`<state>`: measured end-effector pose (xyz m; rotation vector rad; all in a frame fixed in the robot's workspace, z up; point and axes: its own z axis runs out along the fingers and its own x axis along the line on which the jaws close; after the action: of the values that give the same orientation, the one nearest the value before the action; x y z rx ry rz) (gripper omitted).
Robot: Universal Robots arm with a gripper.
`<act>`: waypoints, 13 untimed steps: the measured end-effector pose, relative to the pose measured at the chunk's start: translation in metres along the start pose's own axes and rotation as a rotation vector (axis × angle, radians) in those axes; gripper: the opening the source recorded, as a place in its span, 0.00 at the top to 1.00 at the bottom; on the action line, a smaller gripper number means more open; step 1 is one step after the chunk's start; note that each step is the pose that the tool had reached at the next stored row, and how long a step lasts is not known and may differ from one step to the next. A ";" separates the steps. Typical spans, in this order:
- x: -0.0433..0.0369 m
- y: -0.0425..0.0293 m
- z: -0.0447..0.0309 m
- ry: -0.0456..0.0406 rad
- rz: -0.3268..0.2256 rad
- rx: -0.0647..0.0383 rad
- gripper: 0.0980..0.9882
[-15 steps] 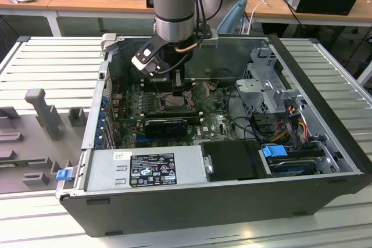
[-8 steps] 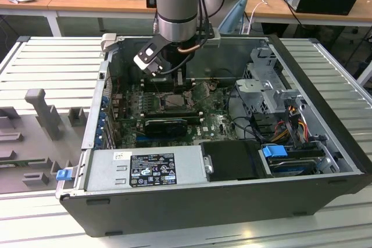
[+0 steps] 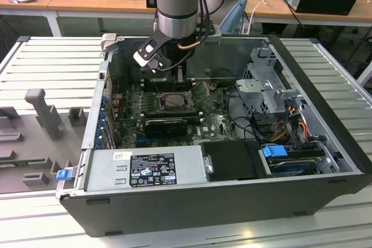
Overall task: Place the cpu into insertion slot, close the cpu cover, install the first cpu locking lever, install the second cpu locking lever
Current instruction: 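Close the cpu cover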
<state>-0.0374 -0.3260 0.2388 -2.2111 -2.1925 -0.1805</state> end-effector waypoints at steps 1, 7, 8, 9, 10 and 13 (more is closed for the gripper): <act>0.0000 0.0002 0.0000 0.0002 0.000 0.000 0.99; 0.0001 0.0040 -0.0004 -0.0001 0.000 0.000 0.99; 0.0004 0.0042 -0.0023 -0.0001 0.000 0.000 0.99; 0.0011 0.0045 -0.0064 0.0000 0.000 0.000 0.99; 0.0014 0.0046 -0.0084 0.0001 0.000 0.000 0.99; 0.0016 0.0057 -0.0097 0.0002 0.000 0.000 0.99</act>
<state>-0.0324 -0.3254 0.2489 -2.2110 -2.1924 -0.1806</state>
